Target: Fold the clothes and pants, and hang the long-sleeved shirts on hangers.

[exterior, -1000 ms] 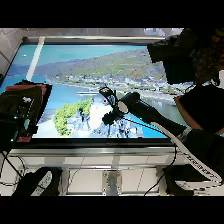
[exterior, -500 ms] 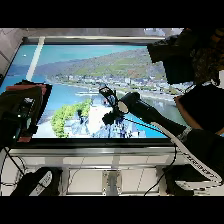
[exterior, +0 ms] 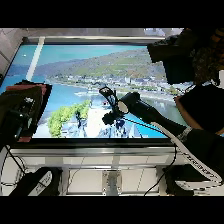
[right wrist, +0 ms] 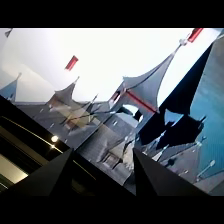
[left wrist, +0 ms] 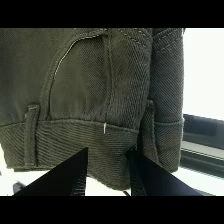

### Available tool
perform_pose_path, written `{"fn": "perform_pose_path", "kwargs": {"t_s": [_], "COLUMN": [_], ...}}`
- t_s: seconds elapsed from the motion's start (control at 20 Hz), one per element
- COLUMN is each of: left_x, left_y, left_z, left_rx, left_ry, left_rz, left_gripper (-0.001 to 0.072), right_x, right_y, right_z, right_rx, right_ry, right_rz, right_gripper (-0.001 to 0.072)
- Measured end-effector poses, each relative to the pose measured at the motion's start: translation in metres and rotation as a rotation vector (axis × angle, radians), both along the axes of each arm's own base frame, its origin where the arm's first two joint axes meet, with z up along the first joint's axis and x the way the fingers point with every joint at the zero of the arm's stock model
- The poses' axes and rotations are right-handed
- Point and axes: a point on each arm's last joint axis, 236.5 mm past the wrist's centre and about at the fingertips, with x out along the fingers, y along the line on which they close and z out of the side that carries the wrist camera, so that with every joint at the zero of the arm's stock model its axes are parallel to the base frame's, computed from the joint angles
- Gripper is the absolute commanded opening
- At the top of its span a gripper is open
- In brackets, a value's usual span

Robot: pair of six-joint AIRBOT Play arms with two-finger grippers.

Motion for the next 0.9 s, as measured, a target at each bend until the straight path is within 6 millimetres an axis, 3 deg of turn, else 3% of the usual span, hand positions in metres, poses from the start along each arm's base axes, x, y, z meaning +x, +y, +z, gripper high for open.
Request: {"fn": "perform_pose_path", "kwargs": {"t_s": [0.05,0.1,0.15,0.4,0.55,0.7,0.9], "left_x": [0.0,0.0,0.0,0.001,0.014,0.053,0.103], "left_y": [0.0,0.0,0.0,0.0,-0.02,-0.074,-0.177], "left_z": [-0.002,-0.004,-0.005,-0.011,0.001,0.046,0.156], "left_rx": [0.0,-0.001,-0.002,-0.005,-0.071,-0.26,-0.559], "left_ry": [0.006,0.013,0.02,0.043,0.025,-0.089,-0.244], "left_rz": [-0.001,-0.001,-0.002,-0.008,-0.039,-0.109,-0.29], "left_gripper": [0.026,0.0173,0.0033,0.0019,0.0018,0.0017,0.0017], "right_x": [0.0,0.0,0.0,0.002,0.01,0.025,0.052], "right_y": [0.0,0.0,0.0,-0.002,-0.01,-0.028,-0.068], "right_z": [0.0,0.0,0.0,0.0,0.01,0.04,0.115], "right_rx": [0.0,0.0,0.0,-0.008,-0.023,-0.043,-0.029], "right_ry": [0.0,0.0,0.0,-0.008,-0.026,-0.063,-0.184], "right_rz": [0.0,0.0,0.0,0.002,0.004,0.03,0.015], "right_gripper": [0.0407,0.0407,0.0407,0.0407,0.0401,0.0401,0.0402]}}
